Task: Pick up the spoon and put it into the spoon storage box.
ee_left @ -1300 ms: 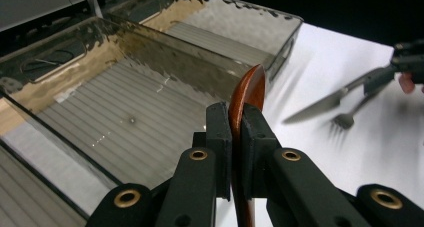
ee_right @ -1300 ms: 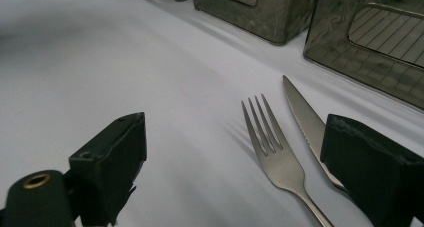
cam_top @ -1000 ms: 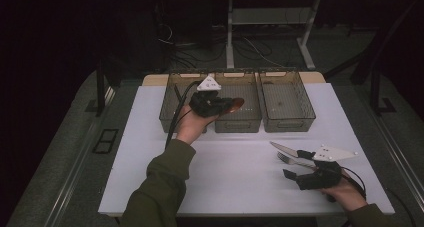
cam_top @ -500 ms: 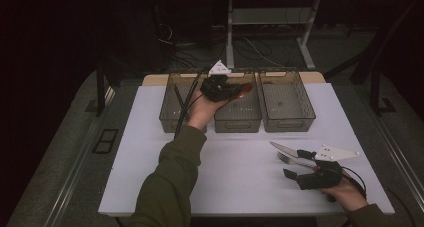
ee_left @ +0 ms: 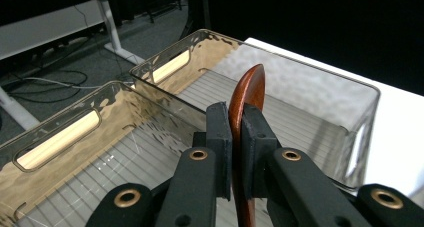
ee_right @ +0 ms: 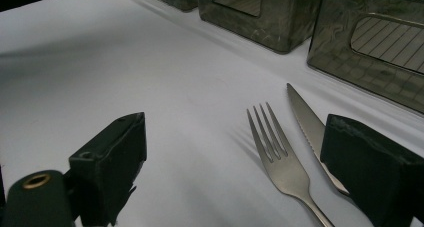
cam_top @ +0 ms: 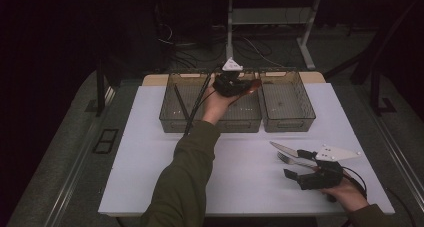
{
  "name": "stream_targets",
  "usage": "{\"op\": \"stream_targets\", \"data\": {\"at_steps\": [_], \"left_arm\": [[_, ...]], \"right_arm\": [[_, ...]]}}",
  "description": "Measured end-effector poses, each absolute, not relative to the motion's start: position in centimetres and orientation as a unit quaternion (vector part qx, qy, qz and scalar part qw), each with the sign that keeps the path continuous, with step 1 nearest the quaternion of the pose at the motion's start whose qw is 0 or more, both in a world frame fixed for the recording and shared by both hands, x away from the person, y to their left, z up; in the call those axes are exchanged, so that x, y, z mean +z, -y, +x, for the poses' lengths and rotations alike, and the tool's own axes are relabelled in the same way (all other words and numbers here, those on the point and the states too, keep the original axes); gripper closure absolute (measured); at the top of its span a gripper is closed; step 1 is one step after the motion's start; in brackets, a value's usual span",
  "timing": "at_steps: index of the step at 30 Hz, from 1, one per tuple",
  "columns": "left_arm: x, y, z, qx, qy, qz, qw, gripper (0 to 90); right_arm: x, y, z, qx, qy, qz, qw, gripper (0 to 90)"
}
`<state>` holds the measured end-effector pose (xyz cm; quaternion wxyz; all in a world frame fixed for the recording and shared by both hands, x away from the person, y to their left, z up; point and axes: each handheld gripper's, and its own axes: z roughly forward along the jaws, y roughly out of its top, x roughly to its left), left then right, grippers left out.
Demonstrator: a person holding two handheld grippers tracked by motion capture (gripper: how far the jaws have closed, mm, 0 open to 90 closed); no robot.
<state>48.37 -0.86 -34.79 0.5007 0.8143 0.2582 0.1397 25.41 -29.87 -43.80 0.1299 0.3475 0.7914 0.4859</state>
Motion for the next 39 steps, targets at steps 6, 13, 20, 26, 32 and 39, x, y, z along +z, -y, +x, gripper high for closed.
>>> {"op": "stream_targets", "data": {"at_steps": [6, 13, 20, 26, 32, 39], "left_arm": [[-36.2, 1.1, 49.4, 0.134, -0.286, 0.806, 0.501, 83.3], [-37.7, 1.6, 50.2, 0.13, -0.301, 0.813, 0.481, 83.1], [-38.1, 1.7, 50.3, 0.141, -0.302, 0.825, 0.456, 71.1], [-37.5, 1.7, 49.8, 0.142, -0.298, 0.822, 0.464, 63.0], [-36.5, 0.9, 48.8, 0.145, -0.288, 0.831, 0.453, 56.1], [-35.7, -0.1, 47.1, 0.141, -0.278, 0.829, 0.464, 50.5]], "right_arm": [[-43.8, 29.9, 25.4, 0.487, -0.791, 0.348, 0.129, 10.6], [-43.7, 30.1, 25.4, 0.49, -0.789, 0.347, 0.129, 10.6], [-43.7, 30.1, 25.3, 0.491, -0.789, 0.347, 0.129, 10.6], [-43.7, 30.0, 25.3, 0.49, -0.79, 0.346, 0.128, 10.6], [-43.7, 30.0, 25.3, 0.489, -0.79, 0.346, 0.13, 10.6], [-43.7, 30.0, 25.3, 0.487, -0.791, 0.345, 0.132, 10.6]]}}
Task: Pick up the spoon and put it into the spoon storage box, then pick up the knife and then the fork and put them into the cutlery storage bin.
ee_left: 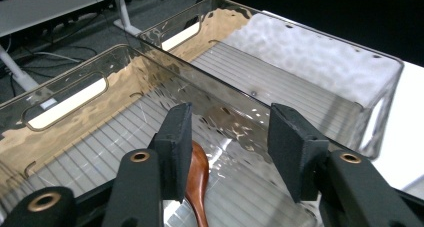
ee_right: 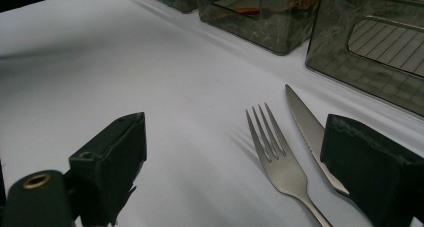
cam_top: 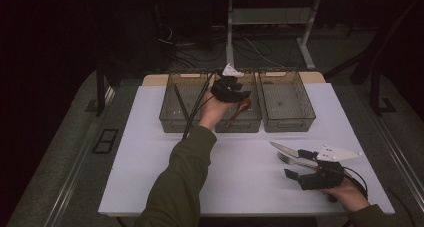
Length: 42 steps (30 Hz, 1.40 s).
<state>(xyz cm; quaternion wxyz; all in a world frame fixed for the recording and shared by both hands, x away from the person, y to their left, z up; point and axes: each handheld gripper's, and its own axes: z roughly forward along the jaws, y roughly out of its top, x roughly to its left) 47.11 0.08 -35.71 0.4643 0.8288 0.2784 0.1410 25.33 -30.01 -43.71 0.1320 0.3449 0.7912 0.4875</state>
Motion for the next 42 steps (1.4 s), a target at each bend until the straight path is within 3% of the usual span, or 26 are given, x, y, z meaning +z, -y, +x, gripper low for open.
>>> {"op": "stream_targets", "data": {"at_steps": [22, 42], "left_arm": [[-35.9, -3.3, 41.1, 0.107, -0.25, 0.835, 0.478, 33.1], [-38.7, -8.0, 34.2, 0.088, -0.255, 0.827, 0.493, 28.0]], "right_arm": [[-43.7, 30.0, 25.3, 0.486, -0.792, 0.345, 0.134, 10.6], [-43.7, 29.8, 25.4, 0.483, -0.792, 0.347, 0.138, 10.6]]}}
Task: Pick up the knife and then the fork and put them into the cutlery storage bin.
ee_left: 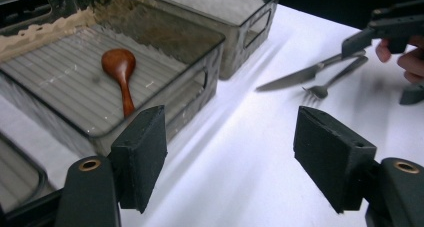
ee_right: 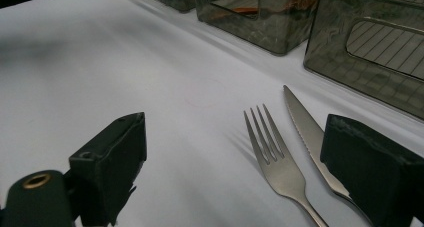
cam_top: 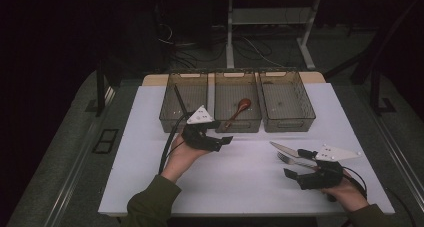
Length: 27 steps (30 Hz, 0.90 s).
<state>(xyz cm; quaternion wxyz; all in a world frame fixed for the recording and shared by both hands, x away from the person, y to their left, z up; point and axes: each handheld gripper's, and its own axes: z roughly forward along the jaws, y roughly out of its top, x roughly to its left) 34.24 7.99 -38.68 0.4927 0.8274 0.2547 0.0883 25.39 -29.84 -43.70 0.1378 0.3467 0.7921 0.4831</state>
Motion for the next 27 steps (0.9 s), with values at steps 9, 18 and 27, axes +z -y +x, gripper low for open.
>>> {"op": "stream_targets", "data": {"at_steps": [9, 18, 27], "left_arm": [[-40.6, -10.2, 31.7, 0.098, -0.255, 0.827, 0.491, 19.4], [-41.9, -13.1, 29.3, 0.101, -0.263, 0.811, 0.512, 12.4], [-42.7, -15.1, 27.6, 0.11, -0.273, 0.812, 0.505, 0.0]], "right_arm": [[-43.7, 29.8, 25.5, 0.485, -0.791, 0.348, 0.137, 10.6], [-43.8, 29.9, 25.4, 0.481, -0.792, 0.348, 0.139, 10.6], [-43.8, 29.9, 25.5, 0.48, -0.793, 0.351, 0.136, 10.6]]}}
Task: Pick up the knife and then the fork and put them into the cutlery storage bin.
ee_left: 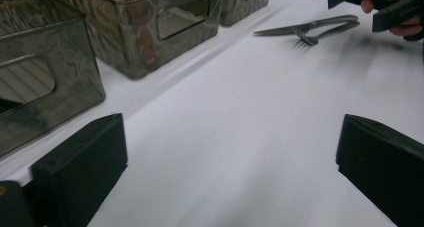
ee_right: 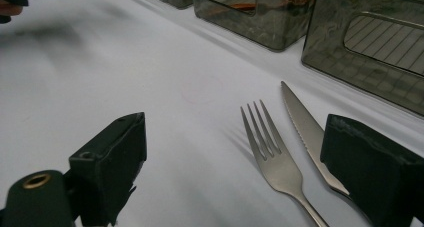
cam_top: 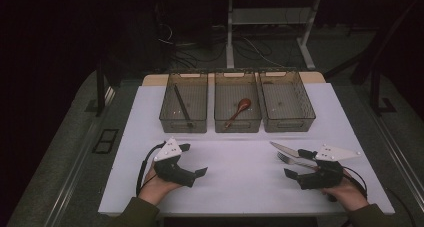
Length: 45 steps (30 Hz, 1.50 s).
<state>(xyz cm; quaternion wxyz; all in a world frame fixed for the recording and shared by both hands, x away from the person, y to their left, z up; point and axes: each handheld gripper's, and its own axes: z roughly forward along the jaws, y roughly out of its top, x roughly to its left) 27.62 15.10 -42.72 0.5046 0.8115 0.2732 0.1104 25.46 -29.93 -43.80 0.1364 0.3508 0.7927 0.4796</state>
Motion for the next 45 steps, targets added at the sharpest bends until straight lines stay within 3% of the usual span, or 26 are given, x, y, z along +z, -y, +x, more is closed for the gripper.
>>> {"op": "stream_targets", "data": {"at_steps": [12, 21, 32, 45], "left_arm": [[-42.8, -15.4, 27.6, 0.109, -0.266, 0.819, 0.497, 0.0], [-42.9, -15.2, 27.8, 0.101, -0.266, 0.821, 0.494, 0.0], [-43.0, -14.8, 28.1, 0.08, -0.265, 0.834, 0.477, 0.0], [-43.1, -14.8, 27.9, 0.095, -0.266, 0.835, 0.472, 0.0]], "right_arm": [[-43.6, 30.5, 26.4, 0.469, -0.803, 0.352, 0.103, 13.4], [-42.8, 31.6, 27.2, 0.429, -0.822, 0.355, 0.122, 11.4], [-42.6, 33.6, 28.3, 0.421, -0.824, 0.364, 0.106, 13.8], [-42.4, 36.3, 29.6, 0.427, -0.82, 0.368, 0.101, 14.2]]}}
